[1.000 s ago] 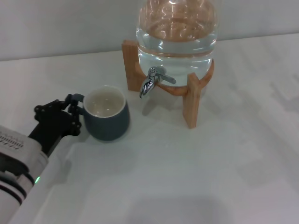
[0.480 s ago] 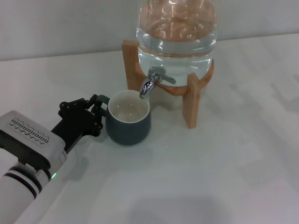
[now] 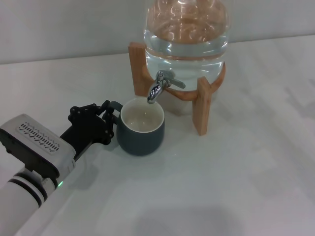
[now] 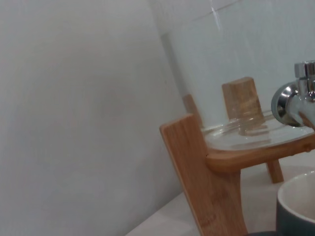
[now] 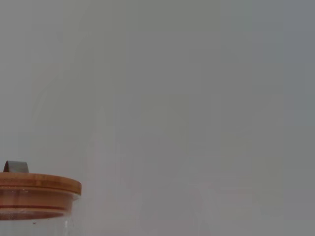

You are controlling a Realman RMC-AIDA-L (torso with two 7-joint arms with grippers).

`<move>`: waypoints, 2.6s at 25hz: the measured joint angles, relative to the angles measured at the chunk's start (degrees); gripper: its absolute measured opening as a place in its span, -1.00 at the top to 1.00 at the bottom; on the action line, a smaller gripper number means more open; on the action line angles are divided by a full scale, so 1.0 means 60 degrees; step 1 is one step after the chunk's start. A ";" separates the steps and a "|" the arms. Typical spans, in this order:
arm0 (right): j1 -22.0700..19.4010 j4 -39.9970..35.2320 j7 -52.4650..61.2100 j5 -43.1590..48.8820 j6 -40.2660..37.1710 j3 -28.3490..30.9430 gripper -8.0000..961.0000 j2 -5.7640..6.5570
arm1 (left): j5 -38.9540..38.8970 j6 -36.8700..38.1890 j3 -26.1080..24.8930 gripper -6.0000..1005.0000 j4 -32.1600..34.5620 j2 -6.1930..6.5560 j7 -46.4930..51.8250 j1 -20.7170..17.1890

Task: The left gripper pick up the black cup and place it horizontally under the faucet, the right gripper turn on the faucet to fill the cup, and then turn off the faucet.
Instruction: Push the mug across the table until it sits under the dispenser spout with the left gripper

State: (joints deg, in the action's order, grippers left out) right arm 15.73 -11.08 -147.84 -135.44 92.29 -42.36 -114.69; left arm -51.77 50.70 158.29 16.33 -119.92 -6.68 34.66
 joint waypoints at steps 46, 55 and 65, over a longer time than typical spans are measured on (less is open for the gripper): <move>0.0073 0.0001 -0.0028 0.0000 -0.0047 0.0000 -0.71 0.0000 | 0.0022 -0.0462 -0.0090 0.05 0.0067 -0.0019 0.0224 -0.0320; 0.0081 0.0001 -0.0028 0.0014 -0.0074 0.0000 -0.71 0.0000 | 0.0024 -0.0455 -0.0103 0.01 0.0091 -0.0025 0.0189 -0.0376; 0.0067 0.0001 -0.0028 0.0015 -0.0090 0.0000 -0.71 0.0014 | -0.0001 -0.0451 -0.0105 -0.01 0.0091 -0.0038 0.0153 -0.0587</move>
State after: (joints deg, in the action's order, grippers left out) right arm 16.13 -11.07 -148.01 -135.35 91.75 -42.36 -114.61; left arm -51.78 48.00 157.66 16.88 -120.15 -5.76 31.14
